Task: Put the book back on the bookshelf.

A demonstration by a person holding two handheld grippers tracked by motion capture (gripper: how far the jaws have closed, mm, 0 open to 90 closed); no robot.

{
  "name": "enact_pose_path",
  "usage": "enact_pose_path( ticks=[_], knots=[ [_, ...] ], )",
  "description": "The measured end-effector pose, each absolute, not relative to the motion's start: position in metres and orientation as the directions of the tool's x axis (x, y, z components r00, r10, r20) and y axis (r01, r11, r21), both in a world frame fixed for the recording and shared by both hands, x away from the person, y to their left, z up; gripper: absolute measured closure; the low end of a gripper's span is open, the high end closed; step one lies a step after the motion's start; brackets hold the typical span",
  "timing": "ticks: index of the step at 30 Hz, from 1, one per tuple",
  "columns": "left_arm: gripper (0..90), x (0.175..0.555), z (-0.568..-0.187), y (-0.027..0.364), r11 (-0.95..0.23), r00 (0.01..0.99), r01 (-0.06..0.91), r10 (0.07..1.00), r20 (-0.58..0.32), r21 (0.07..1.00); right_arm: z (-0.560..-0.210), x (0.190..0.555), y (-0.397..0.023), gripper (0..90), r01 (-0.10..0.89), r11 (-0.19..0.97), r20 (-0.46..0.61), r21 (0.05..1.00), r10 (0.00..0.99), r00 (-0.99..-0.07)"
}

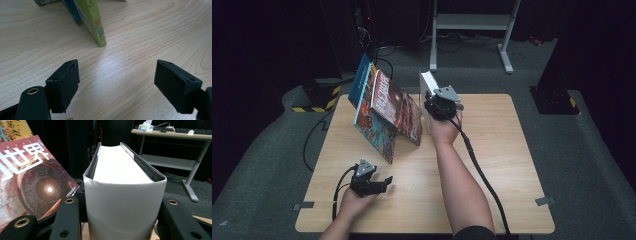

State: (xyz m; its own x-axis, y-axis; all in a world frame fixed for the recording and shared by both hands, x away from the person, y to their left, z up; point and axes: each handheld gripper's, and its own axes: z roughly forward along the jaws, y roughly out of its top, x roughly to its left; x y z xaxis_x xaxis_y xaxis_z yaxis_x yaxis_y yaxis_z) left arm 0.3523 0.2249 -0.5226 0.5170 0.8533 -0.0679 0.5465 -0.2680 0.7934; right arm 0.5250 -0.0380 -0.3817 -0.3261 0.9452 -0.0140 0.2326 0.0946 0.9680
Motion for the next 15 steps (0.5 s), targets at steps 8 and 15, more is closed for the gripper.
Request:
enact_pose_path(
  ticks=[8,15],
  knots=[
    [20.2,0.352,-0.522,0.225,-0.271,0.520,0.546,0.851,-0.067,0.793,-0.384,0.534,-0.033,54.3,0.229,0.088,-0.011,0.970,0.948,-0.319],
    [20.2,0.351,-0.523,0.226,-0.257,0.518,0.553,0.851,-0.086,0.792,-0.384,0.539,-0.030,54.3,0.215,0.087,-0.017,0.973,0.952,-0.307]
  ],
)
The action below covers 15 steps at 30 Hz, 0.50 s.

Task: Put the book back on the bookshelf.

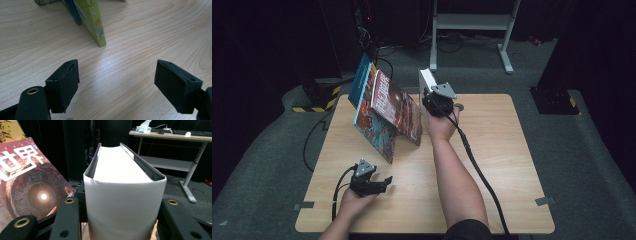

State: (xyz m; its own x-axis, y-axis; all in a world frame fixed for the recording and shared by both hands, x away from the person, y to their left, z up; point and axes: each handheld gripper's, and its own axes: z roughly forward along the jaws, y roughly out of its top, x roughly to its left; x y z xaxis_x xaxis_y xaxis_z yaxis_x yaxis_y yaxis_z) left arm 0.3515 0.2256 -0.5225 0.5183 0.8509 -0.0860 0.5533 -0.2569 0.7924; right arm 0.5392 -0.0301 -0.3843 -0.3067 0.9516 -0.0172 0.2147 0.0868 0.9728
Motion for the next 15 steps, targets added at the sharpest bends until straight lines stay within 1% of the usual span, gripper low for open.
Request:
enact_pose_path(
  ticks=[15],
  knots=[
    [20.1,0.3517,-0.5224,0.2267,-0.251,0.519,0.554,0.850,-0.093,0.794,-0.3876,0.5467,-0.0278,54.2,0.227,0.083,-0.013,0.970,0.956,-0.295]
  ],
)
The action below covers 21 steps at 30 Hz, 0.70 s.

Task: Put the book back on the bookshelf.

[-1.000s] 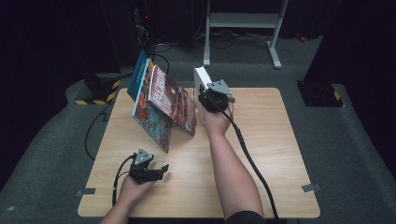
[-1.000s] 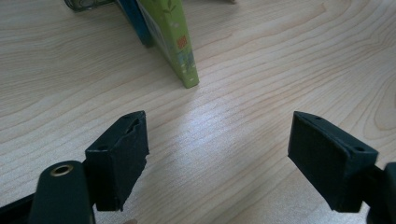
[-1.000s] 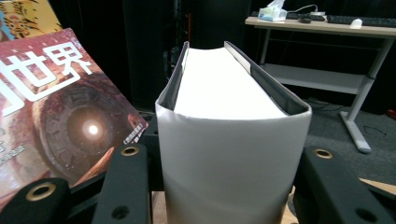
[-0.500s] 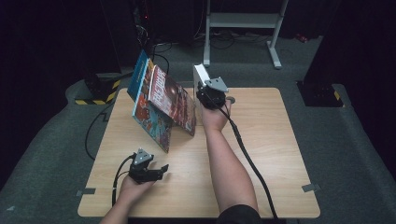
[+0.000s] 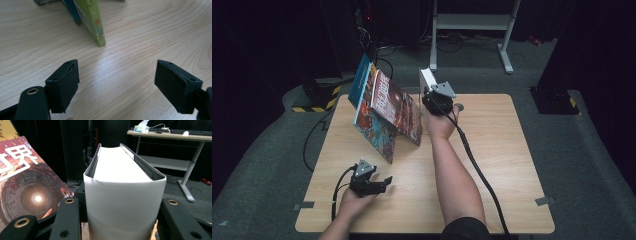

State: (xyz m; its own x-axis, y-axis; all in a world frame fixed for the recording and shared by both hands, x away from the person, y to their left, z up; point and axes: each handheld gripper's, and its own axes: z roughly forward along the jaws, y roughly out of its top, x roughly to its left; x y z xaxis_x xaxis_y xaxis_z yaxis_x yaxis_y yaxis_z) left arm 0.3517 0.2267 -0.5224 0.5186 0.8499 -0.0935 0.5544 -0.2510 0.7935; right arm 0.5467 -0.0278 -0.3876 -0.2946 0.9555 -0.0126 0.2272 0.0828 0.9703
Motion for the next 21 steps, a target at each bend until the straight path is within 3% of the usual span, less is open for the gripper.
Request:
enact_pose_path(
  ticks=[21],
  knots=[
    [20.0,0.3514,-0.5224,0.2263,-0.254,0.527,0.553,0.844,-0.097,0.793,-0.3983,0.5447,-0.0280,53.7,0.216,0.107,-0.035,0.971,0.949,-0.313]
  ],
)
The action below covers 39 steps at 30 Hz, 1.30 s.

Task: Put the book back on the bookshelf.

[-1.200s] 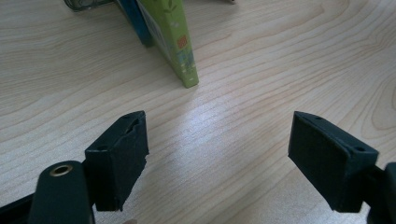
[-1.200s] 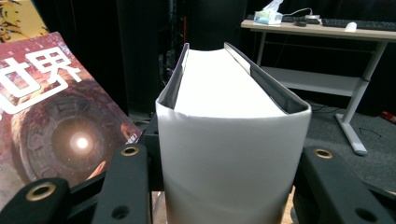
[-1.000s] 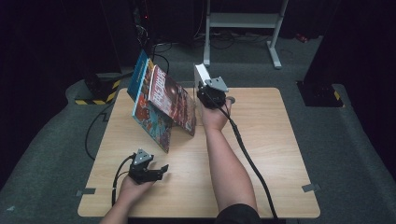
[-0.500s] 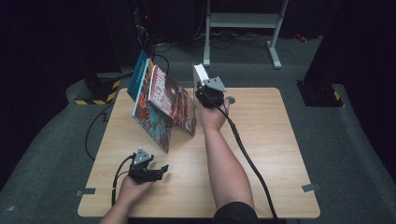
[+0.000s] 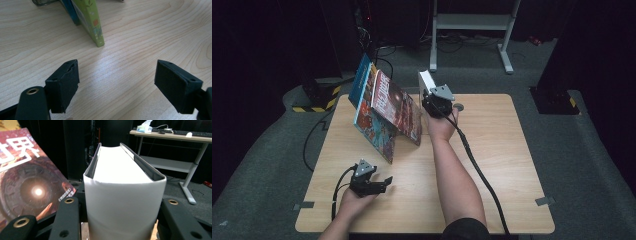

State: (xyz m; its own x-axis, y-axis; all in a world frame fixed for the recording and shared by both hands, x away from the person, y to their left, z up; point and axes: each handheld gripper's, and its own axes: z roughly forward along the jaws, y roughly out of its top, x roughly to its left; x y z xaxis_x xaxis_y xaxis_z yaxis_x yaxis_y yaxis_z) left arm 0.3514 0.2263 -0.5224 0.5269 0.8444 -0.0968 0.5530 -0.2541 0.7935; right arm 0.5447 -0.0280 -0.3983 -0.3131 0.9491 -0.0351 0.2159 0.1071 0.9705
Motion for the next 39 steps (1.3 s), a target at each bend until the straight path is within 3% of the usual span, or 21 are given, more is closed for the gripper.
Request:
enact_pose_path(
  ticks=[16,25,39],
  knots=[
    [20.0,0.351,-0.523,0.224,-0.271,0.534,0.548,0.841,-0.082,0.791,-0.400,0.529,-0.030,52.7,0.274,0.149,-0.055,0.950,0.945,-0.322],
    [20.0,0.351,-0.523,0.226,-0.266,0.531,0.552,0.843,-0.087,0.790,-0.398,0.534,-0.034,49.1,0.319,0.108,0.001,0.941,0.947,-0.323],
    [20.0,0.351,-0.523,0.226,-0.263,0.532,0.552,0.842,-0.091,0.791,-0.393,0.539,-0.032,54.5,0.324,0.108,-0.011,0.940,0.958,-0.288]
  ],
)
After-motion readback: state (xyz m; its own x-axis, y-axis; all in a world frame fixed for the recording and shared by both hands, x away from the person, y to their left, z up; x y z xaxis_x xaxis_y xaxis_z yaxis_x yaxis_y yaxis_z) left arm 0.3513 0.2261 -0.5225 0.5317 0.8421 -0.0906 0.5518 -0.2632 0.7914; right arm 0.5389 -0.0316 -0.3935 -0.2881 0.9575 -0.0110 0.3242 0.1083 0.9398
